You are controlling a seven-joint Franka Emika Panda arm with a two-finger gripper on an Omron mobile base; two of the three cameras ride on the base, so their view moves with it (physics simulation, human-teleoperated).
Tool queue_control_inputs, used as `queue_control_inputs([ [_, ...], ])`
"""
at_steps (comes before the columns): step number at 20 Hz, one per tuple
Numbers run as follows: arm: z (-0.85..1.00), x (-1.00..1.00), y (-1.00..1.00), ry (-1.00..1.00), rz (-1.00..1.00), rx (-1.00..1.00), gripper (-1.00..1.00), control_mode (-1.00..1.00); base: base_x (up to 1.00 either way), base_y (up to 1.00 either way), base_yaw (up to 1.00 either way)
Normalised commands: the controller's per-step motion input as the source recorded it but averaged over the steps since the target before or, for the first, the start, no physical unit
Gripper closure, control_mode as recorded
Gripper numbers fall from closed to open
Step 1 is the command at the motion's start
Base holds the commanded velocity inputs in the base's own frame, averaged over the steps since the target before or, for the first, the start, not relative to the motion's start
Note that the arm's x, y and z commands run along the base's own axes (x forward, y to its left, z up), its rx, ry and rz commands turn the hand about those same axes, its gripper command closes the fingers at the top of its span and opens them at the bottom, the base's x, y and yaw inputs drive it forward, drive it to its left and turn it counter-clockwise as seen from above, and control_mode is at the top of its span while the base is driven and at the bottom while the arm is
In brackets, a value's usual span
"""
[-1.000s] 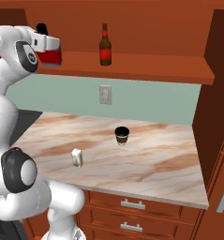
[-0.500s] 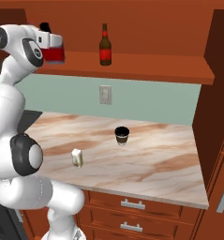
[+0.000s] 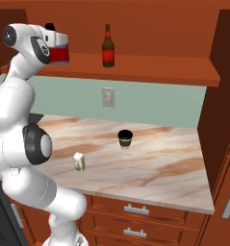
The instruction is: Sort all alcoholic drinks to one cabinet, and non-alcoholic drinks to the other.
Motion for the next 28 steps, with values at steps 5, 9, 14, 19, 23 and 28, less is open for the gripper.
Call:
queue_control_inputs([
  [5, -0.02, 0.33, 0.01, 0.03, 0.01, -0.02, 1.0, -1.0, 0.0, 0.0, 0.0],
  [9, -0.06, 0.3, 0.02, 0.04, 0.0, -0.02, 1.0, -1.0, 0.0, 0.0, 0.0],
  [14, -0.1, 0.28, 0.01, 0.02, 0.0, -0.02, 1.0, -1.0, 0.0, 0.0, 0.0],
  [19, -0.13, 0.23, 0.0, 0.0, 0.0, -0.01, 1.0, -1.0, 0.0, 0.0, 0.0],
  [23, -0.22, 0.13, 0.11, 0.0, 0.0, -0.03, 1.0, -1.0, 0.0, 0.0, 0.0],
  [28, -0.13, 0.04, 0.1, 0.0, 0.0, 0.0, 1.0, -1.0, 0.0, 0.0, 0.0],
])
